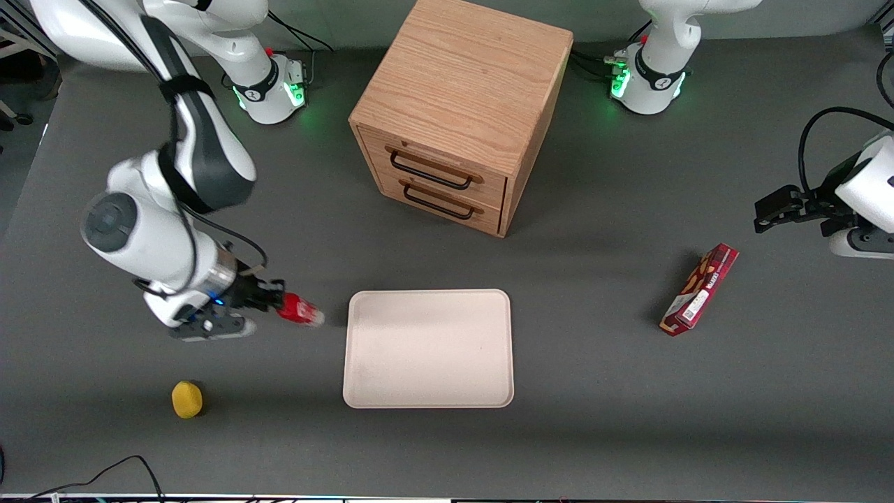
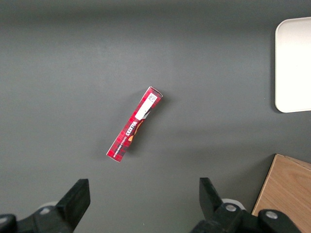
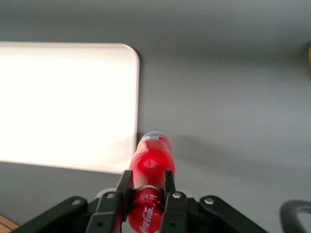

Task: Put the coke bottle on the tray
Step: 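Carry the held bottle over to the cream tray's edge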

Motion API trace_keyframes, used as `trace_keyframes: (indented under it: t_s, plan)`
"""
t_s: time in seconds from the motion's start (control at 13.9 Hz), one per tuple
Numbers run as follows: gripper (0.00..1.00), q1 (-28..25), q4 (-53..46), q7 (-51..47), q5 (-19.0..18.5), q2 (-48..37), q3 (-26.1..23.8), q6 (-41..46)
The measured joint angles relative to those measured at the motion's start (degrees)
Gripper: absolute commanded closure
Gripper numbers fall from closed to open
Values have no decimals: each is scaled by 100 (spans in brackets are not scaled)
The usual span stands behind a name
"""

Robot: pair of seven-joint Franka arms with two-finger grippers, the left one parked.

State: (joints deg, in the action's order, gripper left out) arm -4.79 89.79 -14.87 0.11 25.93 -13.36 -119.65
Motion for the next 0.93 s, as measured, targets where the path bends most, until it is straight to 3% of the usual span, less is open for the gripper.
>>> trace_keyframes:
  t_s: [0.22,0.5,0.93]
  plan:
    - [100,-497,-1197,-312,-188,976,140,340]
    - [100,-1404,-2236,-820,-321,1685,899,534]
    - [100,-1503,-2616,-925,-327,2063,1008,291]
